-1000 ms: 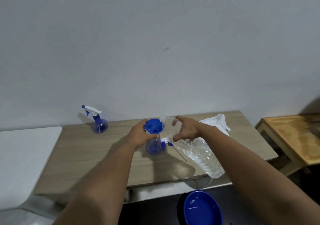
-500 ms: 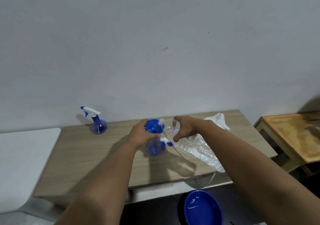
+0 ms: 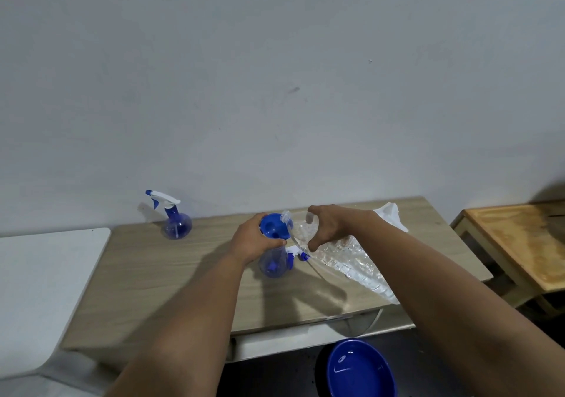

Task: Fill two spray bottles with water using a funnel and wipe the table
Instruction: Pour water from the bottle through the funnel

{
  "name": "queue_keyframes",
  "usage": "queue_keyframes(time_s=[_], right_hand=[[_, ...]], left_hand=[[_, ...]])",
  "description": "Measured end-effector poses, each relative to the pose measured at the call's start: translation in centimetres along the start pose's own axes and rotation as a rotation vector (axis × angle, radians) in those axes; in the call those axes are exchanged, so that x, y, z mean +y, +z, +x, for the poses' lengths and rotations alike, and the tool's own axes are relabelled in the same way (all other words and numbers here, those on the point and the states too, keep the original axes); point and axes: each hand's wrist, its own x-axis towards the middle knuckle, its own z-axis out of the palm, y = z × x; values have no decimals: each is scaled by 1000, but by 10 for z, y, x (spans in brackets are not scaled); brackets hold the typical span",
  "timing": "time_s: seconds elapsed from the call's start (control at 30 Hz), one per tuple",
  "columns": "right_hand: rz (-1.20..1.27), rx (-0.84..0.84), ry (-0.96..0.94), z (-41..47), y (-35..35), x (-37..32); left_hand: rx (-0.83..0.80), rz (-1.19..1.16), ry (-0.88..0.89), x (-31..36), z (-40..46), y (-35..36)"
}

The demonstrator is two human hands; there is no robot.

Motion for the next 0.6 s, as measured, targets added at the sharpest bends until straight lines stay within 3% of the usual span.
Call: queue_keyframes(time_s=[0.6], right_hand=[[-96, -8, -2, -11, -5, -4]], left_hand=[[8, 34, -12, -2, 0, 1]])
